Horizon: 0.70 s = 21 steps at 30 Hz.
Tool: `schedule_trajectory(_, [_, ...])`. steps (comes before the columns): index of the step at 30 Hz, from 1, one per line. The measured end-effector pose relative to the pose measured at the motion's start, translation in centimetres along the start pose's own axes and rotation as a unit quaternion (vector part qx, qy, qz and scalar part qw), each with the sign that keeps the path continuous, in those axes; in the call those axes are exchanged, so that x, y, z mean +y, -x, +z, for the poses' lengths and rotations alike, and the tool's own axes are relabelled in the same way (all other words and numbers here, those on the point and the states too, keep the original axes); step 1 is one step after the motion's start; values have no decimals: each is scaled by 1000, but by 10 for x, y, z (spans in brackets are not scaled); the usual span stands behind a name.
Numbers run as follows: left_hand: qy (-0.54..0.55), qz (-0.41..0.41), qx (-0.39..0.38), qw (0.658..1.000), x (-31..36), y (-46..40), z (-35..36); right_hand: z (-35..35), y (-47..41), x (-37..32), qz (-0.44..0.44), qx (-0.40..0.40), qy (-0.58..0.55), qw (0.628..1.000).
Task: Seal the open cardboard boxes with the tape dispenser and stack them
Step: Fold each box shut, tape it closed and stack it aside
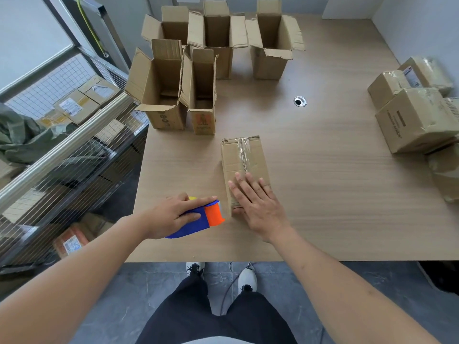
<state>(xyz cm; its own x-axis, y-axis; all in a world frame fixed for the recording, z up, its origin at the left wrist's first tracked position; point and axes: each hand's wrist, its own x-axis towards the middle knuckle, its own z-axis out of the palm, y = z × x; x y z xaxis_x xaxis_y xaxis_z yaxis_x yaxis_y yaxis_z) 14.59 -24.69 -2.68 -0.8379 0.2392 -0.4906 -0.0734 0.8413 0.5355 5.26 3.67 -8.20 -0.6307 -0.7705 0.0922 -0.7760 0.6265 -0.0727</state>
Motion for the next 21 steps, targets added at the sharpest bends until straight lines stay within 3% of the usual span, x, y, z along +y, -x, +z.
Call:
schedule_trajectory(9, [-5, -91, -5, 996, 12, -25, 8, -7, -4, -3, 39, -104, -61, 992])
schedule_trajectory(14, [25, -111, -18, 993, 23, -42, 10, -15, -8, -8, 63, -102, -90, 989])
schedule_trajectory(18, [-56, -128, -28, 990, 12, -40, -1, -18, -11, -17, 89, -85, -112, 986])
schedule_trajectory(21, [-35, -146, -15, 989, -6, -29, -4, -19, -15, -24, 119, -71, -120, 983])
